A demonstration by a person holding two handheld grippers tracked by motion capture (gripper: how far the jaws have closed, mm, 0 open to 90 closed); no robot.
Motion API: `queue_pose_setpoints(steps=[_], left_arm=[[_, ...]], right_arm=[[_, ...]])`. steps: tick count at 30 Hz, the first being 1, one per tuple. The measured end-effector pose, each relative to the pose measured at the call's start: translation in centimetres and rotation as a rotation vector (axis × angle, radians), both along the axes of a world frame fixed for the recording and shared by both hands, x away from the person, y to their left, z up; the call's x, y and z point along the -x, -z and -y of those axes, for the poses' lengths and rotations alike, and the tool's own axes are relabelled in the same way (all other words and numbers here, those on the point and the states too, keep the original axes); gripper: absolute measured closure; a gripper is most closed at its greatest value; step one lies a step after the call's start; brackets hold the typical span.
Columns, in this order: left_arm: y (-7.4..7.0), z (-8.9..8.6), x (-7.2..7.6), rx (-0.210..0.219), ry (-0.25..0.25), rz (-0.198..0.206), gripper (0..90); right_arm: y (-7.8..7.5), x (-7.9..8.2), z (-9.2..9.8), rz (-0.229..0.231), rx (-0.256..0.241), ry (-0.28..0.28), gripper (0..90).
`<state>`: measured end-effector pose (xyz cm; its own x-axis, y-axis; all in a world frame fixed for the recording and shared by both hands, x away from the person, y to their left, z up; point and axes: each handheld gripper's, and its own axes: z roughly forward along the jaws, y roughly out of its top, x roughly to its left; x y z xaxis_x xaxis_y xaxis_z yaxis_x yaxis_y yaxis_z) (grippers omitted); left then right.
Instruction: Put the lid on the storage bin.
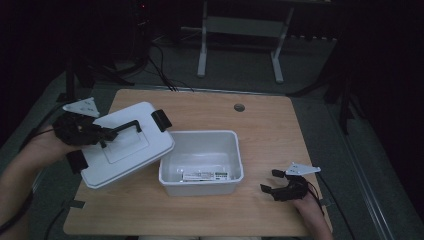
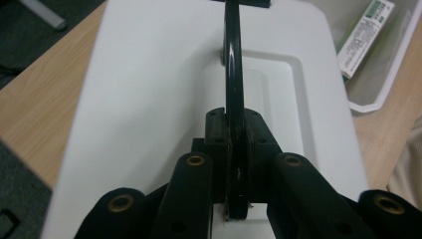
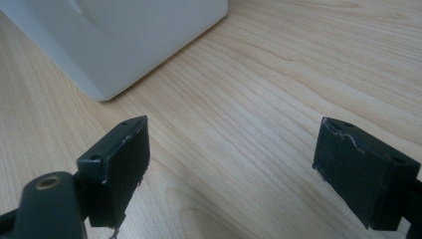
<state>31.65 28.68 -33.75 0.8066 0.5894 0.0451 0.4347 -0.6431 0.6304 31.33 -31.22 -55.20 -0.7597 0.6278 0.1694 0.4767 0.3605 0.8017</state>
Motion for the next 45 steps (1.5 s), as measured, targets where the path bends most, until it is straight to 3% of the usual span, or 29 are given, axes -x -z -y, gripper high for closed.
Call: queue_pose_setpoints(steps=[13, 22, 35, 45], left_arm=[[1.0, 5.3, -1.7, 0.036, 0.116, -0.014, 83.6], [1.1, 8.7, -2.5, 0.034, 0.196, -0.022, 83.6], [0.7, 13.0, -3.2, 0.060, 0.295, 0.001, 83.5], [1.1, 16.5, -3.6, 0.045, 0.370, 0.003, 83.6]], right_arm=[[0.1, 0.0, 0.1, -0.005, -0.002, -0.005, 14.3], [0.1, 0.0, 0.2, -0.003, -0.002, -0.003, 14.3], [0.1, 0.0, 0.2, 0.000, -0.008, -0.007, 14.3], [0.2, 0.0, 0.1, 0.003, -0.002, -0.014, 14.3]])
